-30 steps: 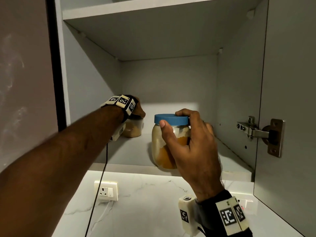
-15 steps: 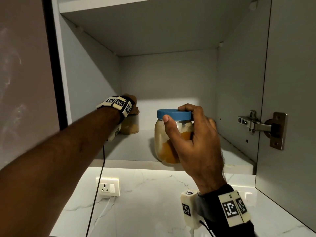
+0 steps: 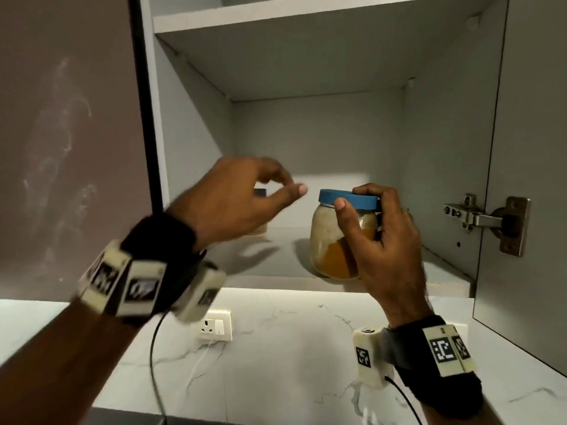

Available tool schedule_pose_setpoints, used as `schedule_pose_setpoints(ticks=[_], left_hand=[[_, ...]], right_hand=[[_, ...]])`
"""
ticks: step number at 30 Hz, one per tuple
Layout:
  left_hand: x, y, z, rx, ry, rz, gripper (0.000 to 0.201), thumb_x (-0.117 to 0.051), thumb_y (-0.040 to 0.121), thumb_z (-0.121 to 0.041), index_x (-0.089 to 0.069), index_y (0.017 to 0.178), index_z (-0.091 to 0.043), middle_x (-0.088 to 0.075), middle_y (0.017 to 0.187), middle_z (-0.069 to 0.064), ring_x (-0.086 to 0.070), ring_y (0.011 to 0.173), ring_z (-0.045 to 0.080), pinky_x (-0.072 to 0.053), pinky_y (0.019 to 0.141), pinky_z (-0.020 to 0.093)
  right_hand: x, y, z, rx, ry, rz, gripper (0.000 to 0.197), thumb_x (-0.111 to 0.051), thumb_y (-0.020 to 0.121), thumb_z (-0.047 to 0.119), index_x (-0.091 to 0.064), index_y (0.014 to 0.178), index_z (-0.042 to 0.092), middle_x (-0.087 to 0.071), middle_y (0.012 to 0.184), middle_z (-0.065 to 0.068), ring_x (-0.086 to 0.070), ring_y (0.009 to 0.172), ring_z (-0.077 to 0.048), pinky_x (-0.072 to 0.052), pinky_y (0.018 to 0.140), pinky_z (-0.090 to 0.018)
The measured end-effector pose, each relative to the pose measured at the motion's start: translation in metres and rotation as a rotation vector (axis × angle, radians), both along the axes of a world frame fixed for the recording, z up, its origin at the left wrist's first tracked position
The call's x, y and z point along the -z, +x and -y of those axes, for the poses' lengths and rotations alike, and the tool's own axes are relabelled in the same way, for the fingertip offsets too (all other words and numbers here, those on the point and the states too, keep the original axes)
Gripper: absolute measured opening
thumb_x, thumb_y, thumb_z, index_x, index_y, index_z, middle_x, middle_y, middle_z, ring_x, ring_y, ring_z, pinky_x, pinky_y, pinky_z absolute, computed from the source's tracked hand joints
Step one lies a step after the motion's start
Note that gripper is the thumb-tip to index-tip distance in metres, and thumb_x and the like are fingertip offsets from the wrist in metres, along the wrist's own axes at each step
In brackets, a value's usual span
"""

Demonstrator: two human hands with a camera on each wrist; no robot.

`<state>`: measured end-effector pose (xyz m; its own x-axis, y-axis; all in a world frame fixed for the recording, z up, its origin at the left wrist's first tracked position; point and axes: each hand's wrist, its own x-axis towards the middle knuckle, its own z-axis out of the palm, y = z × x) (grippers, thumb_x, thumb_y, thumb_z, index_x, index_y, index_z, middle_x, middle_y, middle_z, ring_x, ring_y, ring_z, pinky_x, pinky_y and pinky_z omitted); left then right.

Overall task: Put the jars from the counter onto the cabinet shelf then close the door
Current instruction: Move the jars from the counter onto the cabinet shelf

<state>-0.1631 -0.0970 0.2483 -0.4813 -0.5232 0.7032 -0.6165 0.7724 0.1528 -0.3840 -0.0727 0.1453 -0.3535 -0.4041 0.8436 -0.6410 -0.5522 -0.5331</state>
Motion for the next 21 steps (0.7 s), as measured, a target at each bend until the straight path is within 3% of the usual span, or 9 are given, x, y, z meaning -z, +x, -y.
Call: schedule_pose_setpoints(ticks=[4,8,10,12,15,18,21], left_hand=[[0.076,0.047,-0.007,-0.075,0.121,-0.014,0.065,-0.041,0.084,-0.086,-0.066,0.122,-0.040,-0.065,0.127,-0.026,-0.059,0.117,-0.003,-0.048,0.102,0.029],[0.137,0.068,0.015,-0.204,0.110,0.037,0.083,-0.027,0.080,-0.094,-0.052,0.142,-0.045,-0.050,0.149,-0.026,-0.042,0.141,0.000,-0.031,0.120,0.028],[0.149,0.070,0.021,-0.213,0.051,0.025,0.078,-0.026,0.085,-0.088,-0.050,0.145,-0.044,-0.049,0.151,-0.023,-0.041,0.143,0.003,-0.026,0.119,0.028],[0.155,0.069,0.025,-0.199,0.015,-0.014,0.073,-0.029,0.089,-0.085,-0.053,0.143,-0.042,-0.054,0.149,-0.020,-0.046,0.141,0.005,-0.030,0.120,0.032],[0.161,0.066,0.029,-0.184,-0.030,-0.062,0.068,-0.034,0.093,-0.080,-0.059,0.139,-0.037,-0.060,0.143,-0.016,-0.052,0.136,0.008,-0.036,0.118,0.033],[0.166,0.063,0.032,-0.183,-0.081,-0.087,0.061,-0.041,0.095,-0.073,-0.063,0.136,-0.033,-0.064,0.139,-0.013,-0.056,0.131,0.010,-0.041,0.114,0.036],[0.169,0.061,0.033,-0.173,-0.112,-0.126,0.057,-0.045,0.096,-0.068,-0.065,0.133,-0.029,-0.067,0.135,-0.011,-0.058,0.128,0.012,-0.043,0.111,0.037]], right_hand=[[-0.004,0.001,-0.003,-0.008,0.038,0.017,0.062,-0.051,0.086,0.083,-0.054,0.129,0.039,-0.064,0.117,0.005,-0.064,0.105,-0.018,-0.064,0.080,-0.042],[-0.006,0.006,-0.006,0.012,0.066,0.001,0.058,-0.055,0.087,0.080,-0.054,0.129,0.040,-0.064,0.115,0.002,-0.063,0.104,-0.020,-0.064,0.080,-0.044],[-0.006,0.009,-0.008,0.024,0.069,-0.005,0.055,-0.055,0.088,0.080,-0.054,0.129,0.042,-0.063,0.111,0.006,-0.062,0.105,-0.020,-0.063,0.081,-0.046],[-0.007,0.012,-0.009,0.044,0.073,-0.017,0.053,-0.055,0.087,0.079,-0.053,0.127,0.045,-0.060,0.108,0.014,-0.061,0.106,-0.021,-0.062,0.081,-0.049],[-0.011,0.013,-0.013,0.086,0.103,-0.038,0.053,-0.056,0.086,0.081,-0.053,0.125,0.047,-0.061,0.111,0.009,-0.061,0.106,-0.021,-0.062,0.083,-0.049],[-0.023,0.014,-0.022,0.132,0.121,-0.066,0.062,-0.057,0.084,0.084,-0.053,0.126,0.039,-0.063,0.115,0.007,-0.064,0.100,-0.016,-0.063,0.080,-0.042],[-0.054,0.019,-0.034,0.142,0.153,-0.110,0.063,-0.062,0.086,0.076,-0.053,0.127,0.030,-0.062,0.118,0.007,-0.062,0.097,-0.005,-0.060,0.080,-0.033]])
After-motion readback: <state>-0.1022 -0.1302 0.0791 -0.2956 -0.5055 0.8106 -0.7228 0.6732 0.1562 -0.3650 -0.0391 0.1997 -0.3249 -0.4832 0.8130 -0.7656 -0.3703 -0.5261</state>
